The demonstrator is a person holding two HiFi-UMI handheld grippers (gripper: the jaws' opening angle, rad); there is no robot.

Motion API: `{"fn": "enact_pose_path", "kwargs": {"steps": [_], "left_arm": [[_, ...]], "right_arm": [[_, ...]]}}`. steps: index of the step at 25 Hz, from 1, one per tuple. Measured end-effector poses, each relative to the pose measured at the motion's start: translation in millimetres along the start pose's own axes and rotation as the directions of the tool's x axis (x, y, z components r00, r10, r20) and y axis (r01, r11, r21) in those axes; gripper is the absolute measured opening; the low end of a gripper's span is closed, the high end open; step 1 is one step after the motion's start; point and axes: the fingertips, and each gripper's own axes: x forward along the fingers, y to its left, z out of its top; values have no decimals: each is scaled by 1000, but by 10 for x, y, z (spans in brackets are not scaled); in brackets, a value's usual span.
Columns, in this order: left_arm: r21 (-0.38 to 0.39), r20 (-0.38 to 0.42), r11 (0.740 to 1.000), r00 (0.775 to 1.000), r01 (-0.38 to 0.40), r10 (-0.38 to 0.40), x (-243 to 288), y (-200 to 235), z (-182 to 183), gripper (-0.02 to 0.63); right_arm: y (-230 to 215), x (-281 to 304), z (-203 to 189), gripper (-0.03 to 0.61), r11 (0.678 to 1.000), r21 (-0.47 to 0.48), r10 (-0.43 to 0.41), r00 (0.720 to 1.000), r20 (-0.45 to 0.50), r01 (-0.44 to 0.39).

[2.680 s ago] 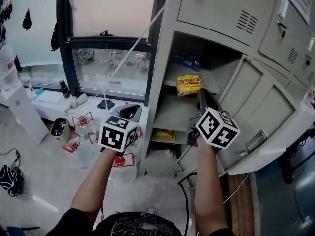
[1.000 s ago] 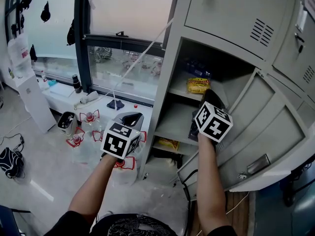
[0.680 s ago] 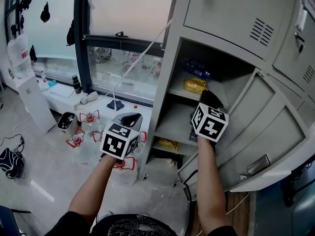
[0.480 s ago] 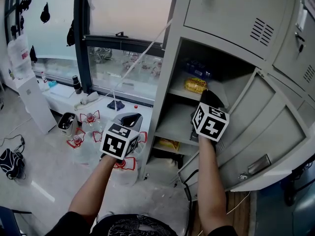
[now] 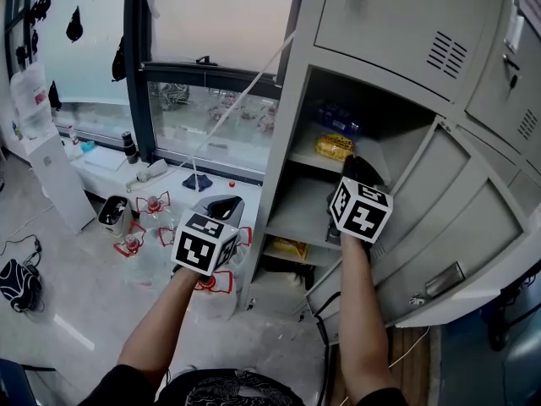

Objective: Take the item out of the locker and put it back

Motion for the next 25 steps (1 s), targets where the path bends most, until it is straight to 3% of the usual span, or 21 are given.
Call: {"fn": "enact_pose_path", "kwargs": {"steps": [25], "left_arm": [[-27, 23, 996, 996, 87, -86, -232, -8, -45, 8]], "right_arm": [[205, -579, -96, 95, 1000, -15, -27, 999, -21, 26]]}}
